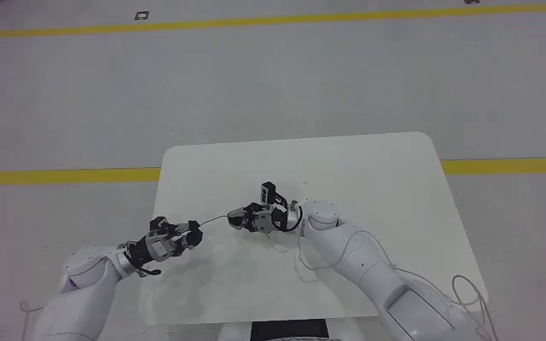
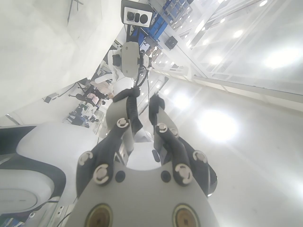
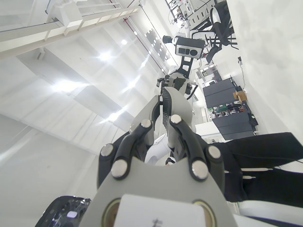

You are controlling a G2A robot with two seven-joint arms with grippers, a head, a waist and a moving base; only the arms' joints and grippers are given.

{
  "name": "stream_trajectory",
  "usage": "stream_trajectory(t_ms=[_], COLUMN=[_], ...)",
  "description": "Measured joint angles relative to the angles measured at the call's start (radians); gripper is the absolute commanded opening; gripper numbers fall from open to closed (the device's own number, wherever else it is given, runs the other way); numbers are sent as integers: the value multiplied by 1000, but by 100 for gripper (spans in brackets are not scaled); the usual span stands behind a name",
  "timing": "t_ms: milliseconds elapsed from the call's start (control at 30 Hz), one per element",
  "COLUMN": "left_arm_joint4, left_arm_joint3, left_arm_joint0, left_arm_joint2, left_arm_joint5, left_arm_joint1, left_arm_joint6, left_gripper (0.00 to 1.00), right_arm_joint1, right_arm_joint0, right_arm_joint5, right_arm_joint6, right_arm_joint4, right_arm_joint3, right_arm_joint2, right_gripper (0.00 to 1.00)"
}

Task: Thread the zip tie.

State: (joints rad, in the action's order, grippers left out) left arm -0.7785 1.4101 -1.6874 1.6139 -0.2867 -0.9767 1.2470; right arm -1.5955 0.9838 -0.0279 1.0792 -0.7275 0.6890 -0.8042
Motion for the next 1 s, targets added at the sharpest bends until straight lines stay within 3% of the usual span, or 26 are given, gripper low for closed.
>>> stream_trajectory(t_ms=[233,433,567,733,1000], left_arm_joint4=[-43,-64,-37,-37,-37], left_arm_joint3=[19,26,41,41,60], left_arm_joint0=[-8,-3,2,2,16], left_arm_joint2=[-17,-39,-43,-43,-79], left_arm_joint5=[30,18,54,52,47], left_arm_joint1=[-3,-3,-3,-3,-6], left_arm_joint6=[-34,-58,-99,-98,-160], left_gripper=[100,100,100,100,100], right_arm_joint1=[4,4,5,5,21], right_arm_joint0=[15,26,30,30,67], right_arm_joint5=[7,5,-2,-2,-13], right_arm_joint6=[-2,-1,-2,-2,-99], right_arm_joint4=[5,27,33,33,141], right_arm_joint3=[17,41,49,49,140], right_arm_joint2=[-7,0,1,0,5], right_gripper=[0,0,0,0,0])
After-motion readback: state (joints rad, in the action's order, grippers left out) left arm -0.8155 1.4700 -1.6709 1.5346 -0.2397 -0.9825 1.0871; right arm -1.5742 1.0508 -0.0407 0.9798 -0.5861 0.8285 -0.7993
